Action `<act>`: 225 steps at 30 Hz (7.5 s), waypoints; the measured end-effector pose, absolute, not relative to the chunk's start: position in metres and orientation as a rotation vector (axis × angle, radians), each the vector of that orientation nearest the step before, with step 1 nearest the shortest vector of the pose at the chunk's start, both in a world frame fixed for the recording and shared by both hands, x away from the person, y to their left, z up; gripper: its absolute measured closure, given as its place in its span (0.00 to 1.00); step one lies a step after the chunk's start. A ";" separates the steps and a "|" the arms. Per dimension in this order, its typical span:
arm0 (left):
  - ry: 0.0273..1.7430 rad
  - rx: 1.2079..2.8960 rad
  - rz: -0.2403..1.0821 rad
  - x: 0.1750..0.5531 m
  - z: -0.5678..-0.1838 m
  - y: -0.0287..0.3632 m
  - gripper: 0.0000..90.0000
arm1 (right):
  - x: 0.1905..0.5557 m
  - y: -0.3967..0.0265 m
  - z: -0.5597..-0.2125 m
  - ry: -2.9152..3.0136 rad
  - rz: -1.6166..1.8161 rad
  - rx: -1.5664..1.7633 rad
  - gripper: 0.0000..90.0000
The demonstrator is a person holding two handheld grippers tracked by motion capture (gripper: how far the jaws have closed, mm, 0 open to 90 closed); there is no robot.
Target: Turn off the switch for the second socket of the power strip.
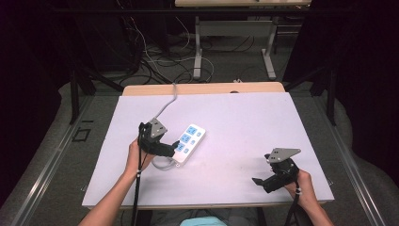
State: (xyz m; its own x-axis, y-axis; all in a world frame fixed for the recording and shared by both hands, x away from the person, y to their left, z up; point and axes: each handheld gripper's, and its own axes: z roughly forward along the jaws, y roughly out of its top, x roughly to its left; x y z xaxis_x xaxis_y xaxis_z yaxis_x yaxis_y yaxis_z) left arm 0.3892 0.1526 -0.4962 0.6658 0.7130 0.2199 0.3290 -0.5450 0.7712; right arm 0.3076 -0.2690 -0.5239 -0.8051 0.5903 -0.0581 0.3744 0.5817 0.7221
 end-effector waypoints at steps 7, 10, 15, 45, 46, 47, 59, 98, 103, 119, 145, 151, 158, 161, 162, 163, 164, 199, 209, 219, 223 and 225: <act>0.818 2.144 0.673 0.395 -0.498 0.150 0.00 | 0.307 -0.269 -0.524 2.521 1.036 0.797 0.01; 0.817 2.143 0.677 0.398 -0.499 0.148 0.00 | 0.307 -0.269 -0.524 2.513 1.039 0.809 0.01; 0.810 2.160 0.670 0.403 -0.501 0.145 0.00 | 0.307 -0.269 -0.524 2.525 1.037 0.794 0.01; 0.774 2.155 0.641 0.420 -0.501 0.116 0.00 | 0.307 -0.268 -0.524 2.534 1.031 0.777 0.01; 0.773 2.150 0.638 0.420 -0.502 0.115 0.00 | 0.306 -0.268 -0.524 2.536 1.031 0.804 0.01; 0.768 2.158 0.634 0.421 -0.502 0.114 0.00 | 0.306 -0.268 -0.524 2.536 1.030 0.803 0.01; 0.765 2.189 0.596 0.427 -0.506 0.106 0.00 | 0.306 -0.267 -0.524 2.534 1.028 0.800 0.01; 0.730 2.221 0.426 0.422 -0.516 0.090 0.88 | 0.306 -0.268 -0.523 2.527 1.018 0.777 0.01; 0.720 2.231 0.412 0.421 -0.519 0.087 0.99 | 0.305 -0.268 -0.523 2.528 1.020 0.780 0.01; 0.703 2.277 0.372 0.421 -0.523 0.085 1.00 | 0.305 -0.267 -0.523 2.533 1.015 0.782 0.01; 0.718 2.284 0.352 0.425 -0.532 0.088 1.00 | 0.305 -0.266 -0.523 2.549 1.001 0.783 0.01; 0.706 2.284 0.377 0.424 -0.533 0.087 1.00 | 0.305 -0.266 -0.523 2.552 1.000 0.784 0.01; 0.720 2.278 0.355 0.424 -0.533 0.088 1.00 | 0.305 -0.266 -0.524 2.539 0.997 0.779 0.01; 0.726 2.272 0.358 0.425 -0.533 0.088 1.00 | 0.305 -0.265 -0.525 2.543 1.000 0.777 0.01; 0.726 2.271 0.358 0.425 -0.533 0.088 1.00 | 0.305 -0.265 -0.525 2.543 1.002 0.778 0.01; 0.726 2.269 0.356 0.425 -0.534 0.089 1.00 | 0.305 -0.265 -0.525 2.544 1.002 0.778 0.01; 0.728 2.268 0.355 0.425 -0.534 0.089 1.00 | 0.305 -0.265 -0.525 2.544 1.001 0.778 0.01; 0.731 2.258 0.380 0.425 -0.536 0.086 1.00 | 0.305 -0.264 -0.525 2.556 0.982 0.776 0.01; 0.729 2.262 0.390 0.423 -0.537 0.086 1.00 | 0.304 -0.265 -0.525 2.544 0.990 0.769 0.01; 0.728 2.262 0.387 0.423 -0.537 0.087 1.00 | 0.303 -0.265 -0.525 2.547 0.987 0.774 0.01; 0.729 2.251 0.385 0.424 -0.537 0.087 1.00 | 0.303 -0.265 -0.525 2.548 0.987 0.773 0.01; 0.728 2.252 0.384 0.425 -0.537 0.087 1.00 | 0.303 -0.265 -0.525 2.547 0.987 0.772 0.01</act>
